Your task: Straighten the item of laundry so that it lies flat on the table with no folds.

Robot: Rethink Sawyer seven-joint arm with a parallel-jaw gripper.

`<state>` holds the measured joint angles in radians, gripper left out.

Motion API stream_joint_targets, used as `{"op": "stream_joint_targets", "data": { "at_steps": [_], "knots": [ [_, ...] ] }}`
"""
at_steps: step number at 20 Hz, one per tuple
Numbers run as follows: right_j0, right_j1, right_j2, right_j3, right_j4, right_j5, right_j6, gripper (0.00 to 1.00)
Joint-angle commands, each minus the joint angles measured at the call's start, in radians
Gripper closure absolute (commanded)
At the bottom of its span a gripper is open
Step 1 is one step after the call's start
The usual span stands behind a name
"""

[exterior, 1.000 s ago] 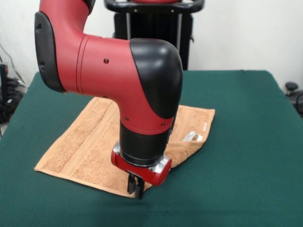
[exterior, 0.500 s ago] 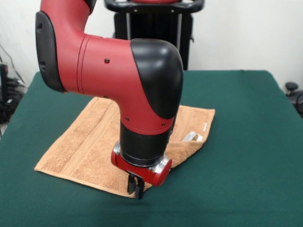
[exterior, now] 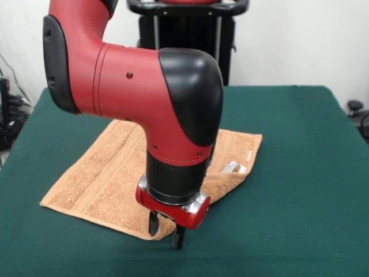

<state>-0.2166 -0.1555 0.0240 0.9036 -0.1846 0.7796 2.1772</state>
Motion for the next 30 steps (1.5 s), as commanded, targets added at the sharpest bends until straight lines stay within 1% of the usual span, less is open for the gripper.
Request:
{"op": "stream_joint_targets", "data": {
  "at_steps": [1,6,12,16,20,26,30],
  "knots": [
    [0.006,0.084,0.044,0.048,-0.007,-0.131,0.093,0.0],
    [-0.001,0.059,0.046,0.064,-0.004,-0.113,0.077,0.0],
    [-0.025,-0.066,0.062,0.206,0.019,-0.072,0.034,0.0],
    [-0.039,-0.102,0.07,0.224,0.029,-0.031,0.01,0.0],
    [-0.04,-0.114,0.074,0.233,0.03,-0.025,0.018,0.0],
    [-0.035,-0.114,0.074,0.211,0.028,0.011,0.02,0.0],
    [-0.035,-0.106,0.078,0.217,0.025,-0.007,0.027,0.0]
  ]
}}
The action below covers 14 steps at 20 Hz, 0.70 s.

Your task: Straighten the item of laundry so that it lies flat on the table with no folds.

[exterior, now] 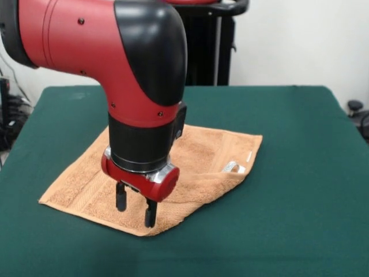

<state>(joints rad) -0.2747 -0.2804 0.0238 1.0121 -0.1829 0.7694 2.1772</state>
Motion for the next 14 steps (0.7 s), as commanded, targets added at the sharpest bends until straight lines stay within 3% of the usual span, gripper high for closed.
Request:
{"op": "stream_joint_targets", "data": {
  "at_steps": [1,6,14],
  "knots": [
    [0.019,0.025,0.079,0.093,0.025,0.013,0.023,0.0],
    [0.025,0.007,0.062,0.12,0.001,0.006,0.008,0.0],
    [0.025,-0.048,0.05,0.261,-0.02,-0.102,0.037,0.0]
  ]
}}
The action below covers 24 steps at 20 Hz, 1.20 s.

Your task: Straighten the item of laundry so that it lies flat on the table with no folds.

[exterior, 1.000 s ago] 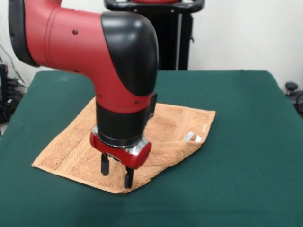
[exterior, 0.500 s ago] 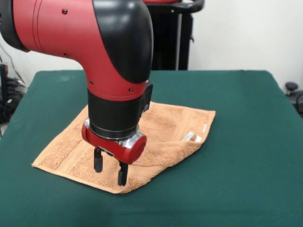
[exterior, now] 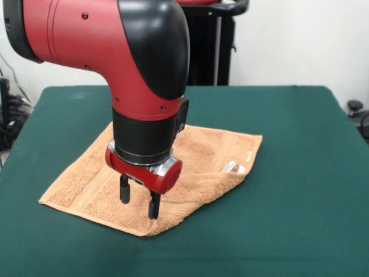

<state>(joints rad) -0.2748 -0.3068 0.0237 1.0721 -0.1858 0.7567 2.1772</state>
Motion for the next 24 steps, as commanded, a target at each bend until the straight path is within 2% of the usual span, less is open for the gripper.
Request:
{"op": "stream_joint_targets", "data": {
  "at_steps": [1,8,17,24],
  "knots": [
    [0.022,-0.025,0.051,0.213,-0.019,-0.098,0.036,0.0],
    [0.008,-0.045,0.051,0.297,-0.036,-0.179,0.039,0.0],
    [-0.028,-0.042,0.072,0.3,-0.035,-0.181,-0.006,0.0],
    [-0.008,-0.078,0.056,0.374,-0.032,-0.219,0.056,0.0]
  ]
}}
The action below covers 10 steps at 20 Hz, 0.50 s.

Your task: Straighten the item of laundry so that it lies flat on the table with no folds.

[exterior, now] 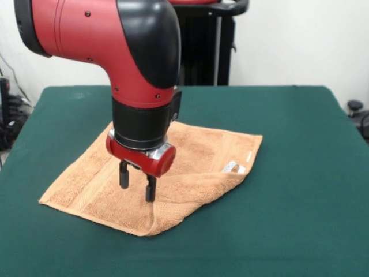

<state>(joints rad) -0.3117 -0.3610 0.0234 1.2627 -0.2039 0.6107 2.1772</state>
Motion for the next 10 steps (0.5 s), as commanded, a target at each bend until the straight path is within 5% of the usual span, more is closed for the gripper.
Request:
{"op": "stream_joint_targets", "data": {
  "at_steps": [1,10],
  "knots": [
    [0.037,-0.033,0.05,0.208,-0.014,-0.089,0.074,0.0],
    [0.108,-0.037,-0.002,0.254,0.012,-0.147,0.173,0.0]
  ]
}}
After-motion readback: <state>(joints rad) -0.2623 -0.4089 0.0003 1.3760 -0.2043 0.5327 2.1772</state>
